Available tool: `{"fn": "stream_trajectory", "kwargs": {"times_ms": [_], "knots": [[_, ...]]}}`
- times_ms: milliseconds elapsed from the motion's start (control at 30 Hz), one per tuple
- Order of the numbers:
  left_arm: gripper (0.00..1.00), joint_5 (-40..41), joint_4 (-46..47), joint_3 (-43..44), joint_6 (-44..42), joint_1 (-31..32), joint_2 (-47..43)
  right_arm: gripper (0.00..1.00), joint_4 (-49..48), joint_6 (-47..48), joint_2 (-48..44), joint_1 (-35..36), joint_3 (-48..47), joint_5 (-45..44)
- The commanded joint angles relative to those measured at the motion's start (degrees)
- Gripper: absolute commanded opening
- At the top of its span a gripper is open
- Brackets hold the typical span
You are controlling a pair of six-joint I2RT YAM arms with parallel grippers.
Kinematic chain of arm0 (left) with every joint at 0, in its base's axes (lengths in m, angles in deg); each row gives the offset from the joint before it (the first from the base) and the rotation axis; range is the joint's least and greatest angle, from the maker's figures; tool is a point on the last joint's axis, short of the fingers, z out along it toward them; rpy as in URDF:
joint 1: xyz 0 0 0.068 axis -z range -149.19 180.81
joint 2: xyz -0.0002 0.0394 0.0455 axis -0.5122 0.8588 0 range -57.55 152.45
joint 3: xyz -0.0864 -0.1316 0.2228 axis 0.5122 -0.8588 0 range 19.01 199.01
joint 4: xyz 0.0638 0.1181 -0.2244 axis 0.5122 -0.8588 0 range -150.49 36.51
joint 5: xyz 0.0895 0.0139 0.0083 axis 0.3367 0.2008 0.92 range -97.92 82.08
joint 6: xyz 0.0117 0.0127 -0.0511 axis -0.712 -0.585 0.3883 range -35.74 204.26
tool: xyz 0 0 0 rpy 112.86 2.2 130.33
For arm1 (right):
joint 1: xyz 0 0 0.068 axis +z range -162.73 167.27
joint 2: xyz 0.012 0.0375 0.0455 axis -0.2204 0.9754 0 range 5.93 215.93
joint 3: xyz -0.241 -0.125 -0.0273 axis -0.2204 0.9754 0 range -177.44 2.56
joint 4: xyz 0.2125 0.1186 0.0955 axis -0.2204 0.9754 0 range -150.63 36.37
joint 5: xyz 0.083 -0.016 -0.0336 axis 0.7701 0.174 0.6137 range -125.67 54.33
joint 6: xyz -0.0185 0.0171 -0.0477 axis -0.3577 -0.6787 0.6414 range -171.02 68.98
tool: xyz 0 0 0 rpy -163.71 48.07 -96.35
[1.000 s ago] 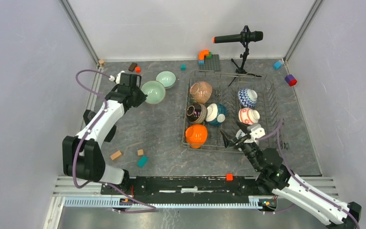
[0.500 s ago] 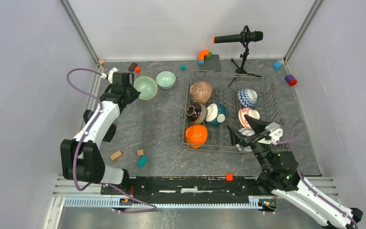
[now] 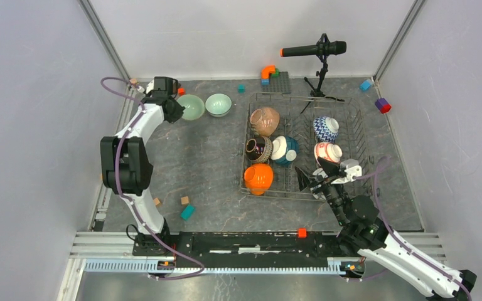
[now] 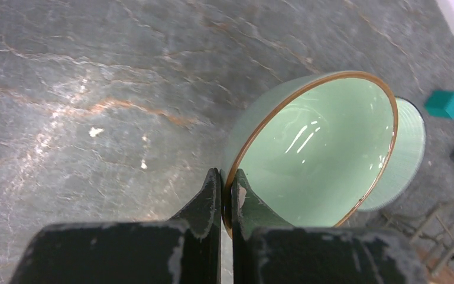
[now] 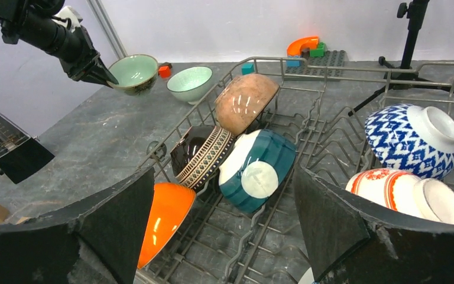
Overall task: Unload the bowls from the dish rack
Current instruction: Place the bowl at the center of the board.
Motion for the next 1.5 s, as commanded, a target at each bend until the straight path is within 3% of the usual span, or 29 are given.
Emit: {"fn": "stream_trajectory", "kwargs": {"times_ms": [0,300,867,1233,1367,1467], "knots": [[0.02,-3.75,5.60,0.72,6.68,-4.07,2.23,0.91,-3.12,-0.78,1.00,0.00,0.26,-1.02],[0.02,-8.97,10.13,-0.42,9.32,-8.20,5.74,0.91,-3.79,-1.02,1.06,0.01,0.92,-1.59],[0.04,-13.12,10.44,1.89,9.15,-8.63,10.13,0.92,-3.77,-0.01,2.20,0.01,1.11,-1.30],[0.47,-12.84,10.22,-0.32,8.17,-8.59,6.45,0.92,-3.00,-0.16,1.77,0.01,0.77,-1.31],[0.73,-11.50,7.19,-0.61,7.78,-8.31,3.36,0.92,-2.31,-0.46,1.26,0.00,0.69,-1.25],[0.96,-5.60,1.62,1.18,5.70,-6.02,-1.65,0.92,0.01,-1.64,1.66,-0.02,0.03,-4.70]]}}
